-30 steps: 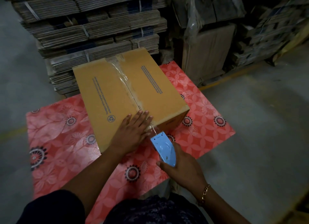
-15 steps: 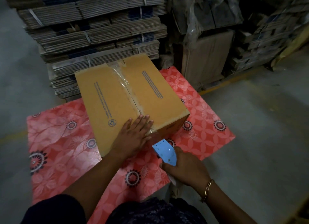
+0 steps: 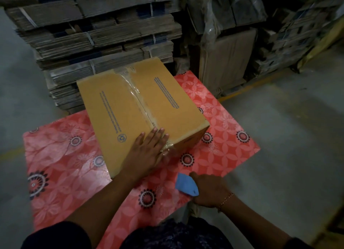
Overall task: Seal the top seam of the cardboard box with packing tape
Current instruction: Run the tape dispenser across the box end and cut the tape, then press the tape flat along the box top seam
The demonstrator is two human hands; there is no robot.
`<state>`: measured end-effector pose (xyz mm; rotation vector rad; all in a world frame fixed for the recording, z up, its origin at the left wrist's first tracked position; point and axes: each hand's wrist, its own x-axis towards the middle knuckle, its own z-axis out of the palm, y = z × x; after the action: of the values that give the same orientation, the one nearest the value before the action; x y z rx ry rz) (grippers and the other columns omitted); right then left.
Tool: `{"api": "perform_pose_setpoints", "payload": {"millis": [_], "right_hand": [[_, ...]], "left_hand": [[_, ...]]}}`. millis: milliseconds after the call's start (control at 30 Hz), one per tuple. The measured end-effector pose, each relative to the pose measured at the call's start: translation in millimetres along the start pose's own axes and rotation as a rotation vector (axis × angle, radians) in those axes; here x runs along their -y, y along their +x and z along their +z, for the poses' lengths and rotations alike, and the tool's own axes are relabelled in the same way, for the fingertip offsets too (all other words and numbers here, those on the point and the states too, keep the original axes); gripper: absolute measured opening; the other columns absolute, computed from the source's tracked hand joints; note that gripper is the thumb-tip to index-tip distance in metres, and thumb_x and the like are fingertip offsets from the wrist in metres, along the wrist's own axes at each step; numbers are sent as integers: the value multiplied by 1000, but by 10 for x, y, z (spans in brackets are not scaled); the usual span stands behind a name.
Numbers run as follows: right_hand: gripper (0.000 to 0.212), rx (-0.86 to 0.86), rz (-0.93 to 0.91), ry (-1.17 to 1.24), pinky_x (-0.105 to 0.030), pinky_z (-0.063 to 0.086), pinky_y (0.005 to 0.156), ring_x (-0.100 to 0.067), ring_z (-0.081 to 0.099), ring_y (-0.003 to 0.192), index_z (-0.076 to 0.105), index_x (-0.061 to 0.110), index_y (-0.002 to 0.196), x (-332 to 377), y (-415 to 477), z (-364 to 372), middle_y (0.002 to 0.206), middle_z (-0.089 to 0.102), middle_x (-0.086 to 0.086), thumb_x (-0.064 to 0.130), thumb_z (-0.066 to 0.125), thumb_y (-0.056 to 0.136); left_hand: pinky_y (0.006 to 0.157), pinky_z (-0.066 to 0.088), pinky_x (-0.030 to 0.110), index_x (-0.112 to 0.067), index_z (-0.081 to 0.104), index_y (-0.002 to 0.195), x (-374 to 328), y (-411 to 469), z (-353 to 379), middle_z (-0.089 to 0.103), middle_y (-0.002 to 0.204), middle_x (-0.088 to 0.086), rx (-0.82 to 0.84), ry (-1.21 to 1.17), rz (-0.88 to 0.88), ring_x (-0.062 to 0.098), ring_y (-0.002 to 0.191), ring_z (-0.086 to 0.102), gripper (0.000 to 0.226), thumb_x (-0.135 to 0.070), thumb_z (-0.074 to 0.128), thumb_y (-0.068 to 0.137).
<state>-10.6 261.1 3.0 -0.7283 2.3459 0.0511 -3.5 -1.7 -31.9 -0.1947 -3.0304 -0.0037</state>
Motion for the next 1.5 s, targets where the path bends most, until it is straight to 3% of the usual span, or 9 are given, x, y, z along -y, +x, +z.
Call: {"api": "perform_pose_setpoints", "payload": {"millis": [200, 433, 600, 700, 767, 933, 1233, 1367, 1500], "right_hand": [[81, -326, -315, -266, -48, 50, 91, -33, 64, 108, 40, 20, 146, 63, 297, 249, 124, 66, -8, 27, 70, 71], [71, -339, -414, -400, -52, 47, 102, -32, 62, 107, 38, 19, 146, 127, 505, 579, 117, 66, -7, 21, 60, 78], [29, -616, -260, 234, -33, 47, 83, -13, 62, 97, 64, 30, 108, 116, 314, 357, 106, 66, 9, 46, 60, 85], [17, -467, -41, 1035, -26, 48, 77, -10, 63, 88, 69, 19, 97, 130, 435, -38, 95, 68, 5, 35, 66, 92], [20, -357, 13, 1257, -27, 47, 77, -8, 63, 83, 70, 11, 93, 115, 591, -241, 88, 69, 5, 31, 68, 93], [14, -351, -22, 1263, -15, 46, 63, 7, 55, 56, 67, 13, 78, 161, 729, -278, 68, 63, 6, 11, 70, 91], [19, -345, 120, 1297, -33, 50, 75, -20, 61, 76, 67, 11, 75, -105, 574, -36, 80, 66, -8, 5, 60, 93], [16, -252, 2, 1429, -22, 47, 69, -9, 62, 72, 71, 9, 92, 23, 631, -229, 83, 69, 0, 23, 64, 96], [19, -325, -73, 1341, -19, 46, 67, 2, 56, 60, 67, 17, 73, 168, 805, -269, 67, 64, 8, 16, 71, 91]], "left_hand": [[121, 29, 52, -24, 29, 159, -6, -3, -52, 28, 169, 1, 0, -46, -14, 22, 155, 26, 62, -49, 39, 103], [122, 26, 53, -26, 26, 160, -9, 2, -66, 24, 170, 0, 49, -48, -21, 20, 157, 21, 63, -52, 36, 103], [123, 24, 52, -27, 24, 160, -13, 1, -58, 22, 171, 0, 51, -43, -20, 20, 157, 19, 63, -53, 33, 103], [123, 24, 52, -26, 23, 161, -13, 0, -53, 21, 171, 0, 49, -43, -21, 20, 157, 19, 62, -52, 32, 104], [123, 24, 52, -26, 23, 161, -14, -3, -53, 20, 171, 0, 49, -46, -20, 20, 157, 19, 62, -52, 30, 105], [123, 24, 52, -26, 22, 161, -8, -3, -46, 20, 171, 0, 58, -38, -17, 20, 157, 20, 62, -52, 30, 105], [123, 25, 53, -22, 21, 161, 0, -14, -40, 19, 171, 3, 57, -14, 7, 23, 158, 18, 65, -51, 30, 104], [122, 26, 54, -21, 22, 161, -2, -3, -54, 21, 171, 4, 64, -15, 14, 23, 157, 20, 64, -50, 31, 104], [121, 27, 54, -21, 24, 161, -11, -17, -63, 23, 170, 4, 43, -24, 24, 24, 157, 22, 64, -49, 32, 104]]}}
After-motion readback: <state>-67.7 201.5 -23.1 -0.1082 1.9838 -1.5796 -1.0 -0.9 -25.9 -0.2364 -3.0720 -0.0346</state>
